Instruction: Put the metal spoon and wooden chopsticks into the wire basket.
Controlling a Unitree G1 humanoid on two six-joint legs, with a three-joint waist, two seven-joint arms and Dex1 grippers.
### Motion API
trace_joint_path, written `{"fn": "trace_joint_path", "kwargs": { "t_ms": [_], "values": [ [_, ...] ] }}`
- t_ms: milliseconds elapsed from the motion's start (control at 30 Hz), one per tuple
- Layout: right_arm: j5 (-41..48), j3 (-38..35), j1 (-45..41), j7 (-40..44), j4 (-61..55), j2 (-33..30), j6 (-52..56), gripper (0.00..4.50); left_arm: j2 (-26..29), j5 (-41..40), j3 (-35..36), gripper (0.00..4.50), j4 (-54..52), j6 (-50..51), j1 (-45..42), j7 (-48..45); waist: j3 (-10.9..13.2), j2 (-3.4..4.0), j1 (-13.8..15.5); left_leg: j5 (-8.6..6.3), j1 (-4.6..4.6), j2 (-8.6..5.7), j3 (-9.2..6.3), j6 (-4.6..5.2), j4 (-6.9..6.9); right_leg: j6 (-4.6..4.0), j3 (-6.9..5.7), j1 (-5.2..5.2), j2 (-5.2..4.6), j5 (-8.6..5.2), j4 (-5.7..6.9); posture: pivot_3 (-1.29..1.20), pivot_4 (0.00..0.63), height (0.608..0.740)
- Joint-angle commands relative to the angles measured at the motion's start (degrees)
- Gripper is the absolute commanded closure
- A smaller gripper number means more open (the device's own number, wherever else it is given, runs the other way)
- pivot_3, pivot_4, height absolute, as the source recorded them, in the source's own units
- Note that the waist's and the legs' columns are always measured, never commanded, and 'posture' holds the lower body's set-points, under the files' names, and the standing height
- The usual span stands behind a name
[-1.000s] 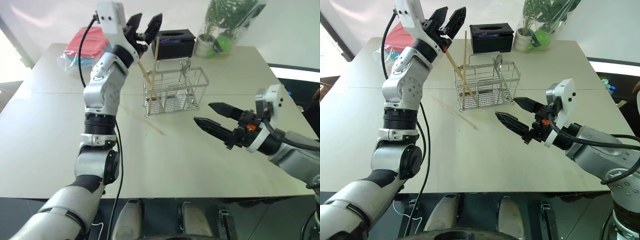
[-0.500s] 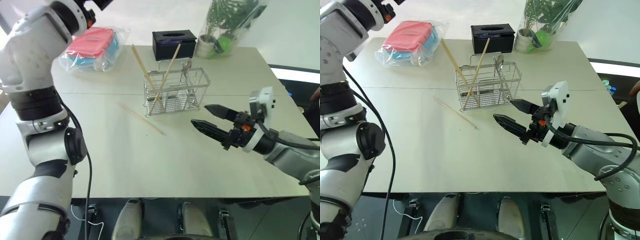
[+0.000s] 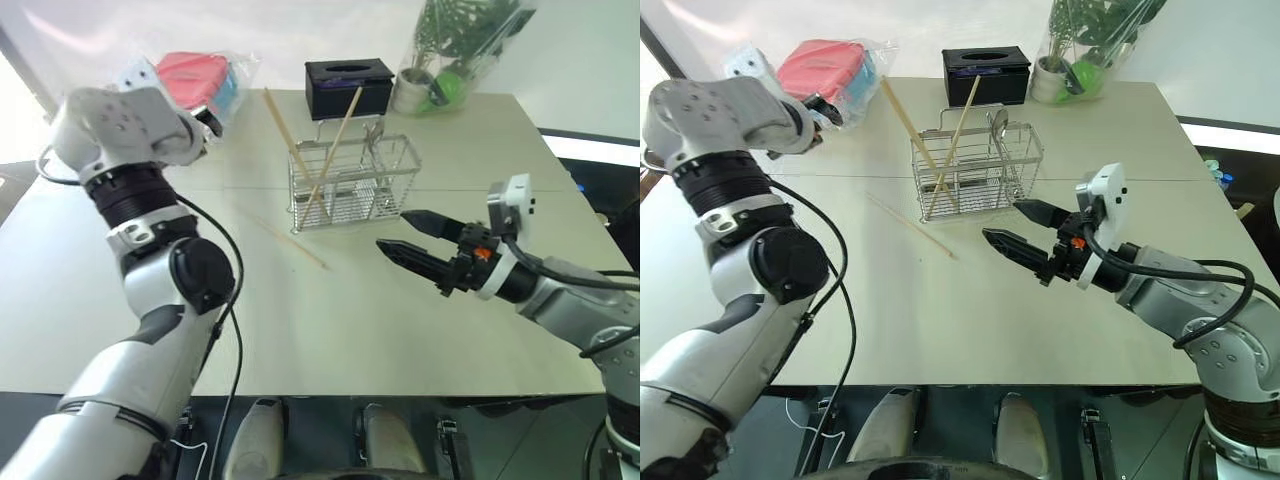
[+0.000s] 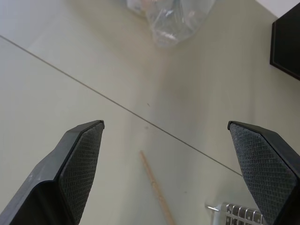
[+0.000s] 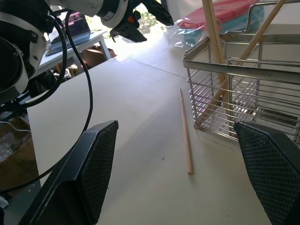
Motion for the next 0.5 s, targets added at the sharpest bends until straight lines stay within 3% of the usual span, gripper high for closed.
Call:
{"fn": "trace_joint_path", "kwargs": {
  "t_ms": [33,500],
  "values": [
    [0.8,-0.8,-1.2,-0.6,-1.3,0.1,-0.2,0.41,-2.4,0.7,0.9,0.04,3.6,-3.5,0.9,1.8,0.0,0.01,0.0,0.0,0.01,0.0,0.0,0.0,0.0,0.0,0.0,0.01,0.0,0.0,0.0,0.0,0.15,0.71],
    [2.8,-3.6,2.9,-4.5,-5.5,-0.1,-0.8,0.41,-2.0,0.3,-2.6,0.04,23.9,-19.8,3.9,1.8,0.0,-0.01,0.0,0.0,-0.02,0.0,0.03,0.0,-0.01,0.0,0.0,-0.05,-0.01,0.01,0.01,0.0,0.15,0.71]
  ]
}}
